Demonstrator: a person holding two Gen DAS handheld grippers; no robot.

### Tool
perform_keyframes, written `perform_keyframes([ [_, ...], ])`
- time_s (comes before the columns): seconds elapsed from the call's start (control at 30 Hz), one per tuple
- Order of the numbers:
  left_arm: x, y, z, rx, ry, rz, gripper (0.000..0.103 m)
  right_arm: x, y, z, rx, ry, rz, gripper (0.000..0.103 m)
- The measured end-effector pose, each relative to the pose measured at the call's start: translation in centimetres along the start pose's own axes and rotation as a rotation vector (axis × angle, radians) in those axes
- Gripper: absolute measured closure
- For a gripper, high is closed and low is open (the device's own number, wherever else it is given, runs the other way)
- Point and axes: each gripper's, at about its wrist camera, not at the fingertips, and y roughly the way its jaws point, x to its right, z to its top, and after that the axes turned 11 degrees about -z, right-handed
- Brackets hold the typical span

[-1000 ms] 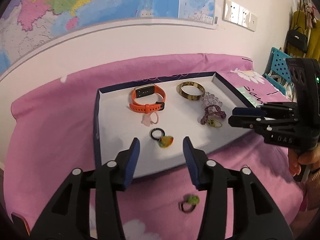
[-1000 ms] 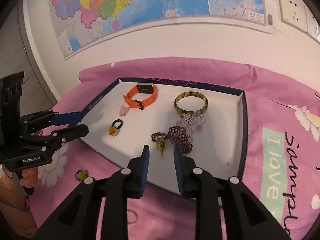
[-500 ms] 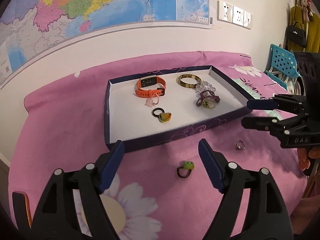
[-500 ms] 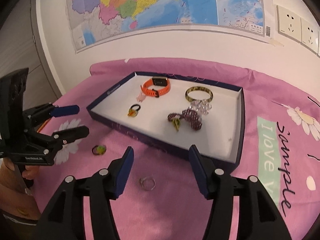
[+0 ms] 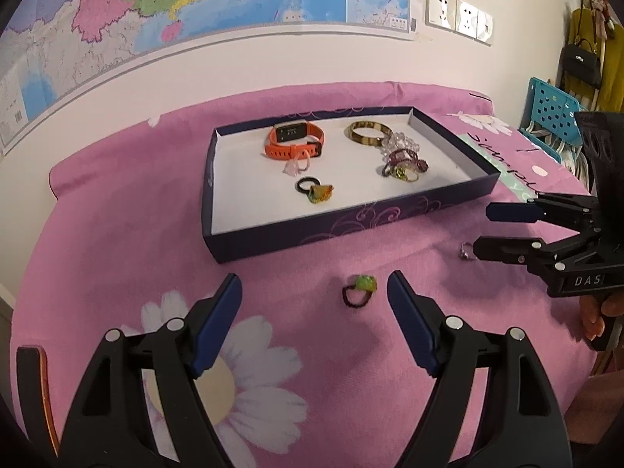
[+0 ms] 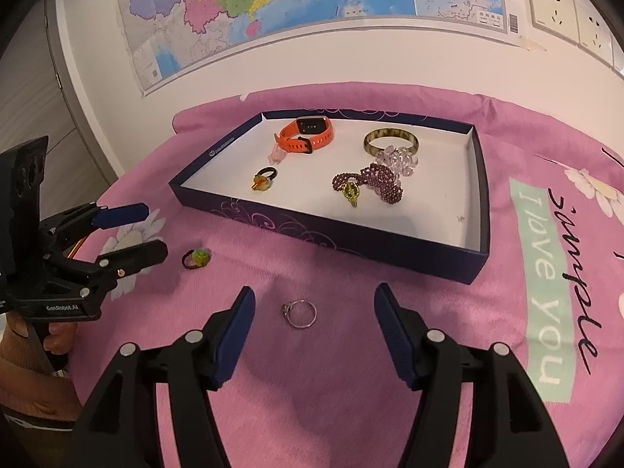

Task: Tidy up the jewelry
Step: 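Withdraw both grippers toward the green ring and the silver ring, then grasp the green-stone black ring with the left gripper while the right gripper grasps the silver ring, then lift and carry the green ring and silver ring with both grippers over the box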

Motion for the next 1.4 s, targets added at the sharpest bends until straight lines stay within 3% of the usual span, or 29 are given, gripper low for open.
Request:
perform_keyframes([
  [0.13,0.1,0.3,-0.5,-0.021,0.001,-0.017,0.032,-0.3,0.0,-0.2,-0.005,-0.007,0.000,0.042],
  [0.27,0.2,1.0,-0.6,-0.050,-0.001,-0.035,0.043,-0.7,0.1,-0.2,-0.012,-0.021,-0.008,0.042],
  [0.6,0.7,3.5,0.1,-0.113,0.001,-0.077,0.055,-1.1,0.3,-0.3,-0.022,-0.035,-0.009,0.042],
  [0.73,1.2,3.9,0.4,-0.123,0.014,-0.084,0.067,-1.5,0.5,-0.4,-0.029,-0.055,-0.011,0.042],
  [0.83,1.5,3.9,0.4,-0.123,0.019,-0.095,0.080,-2.1,0.8,-0.4,-0.040,-0.080,-0.023,0.050],
  [0.97,1.5,3.8,0.3,-0.119,0.010,-0.106,0.080,-2.8,1.1,-0.5,-0.054,-0.112,-0.042,0.065],
  [1.4,1.2,3.4,0.0,-0.110,-0.014,-0.117,0.081,-2.5,1.1,-0.7,-0.059,-0.102,-0.058,0.089],
])
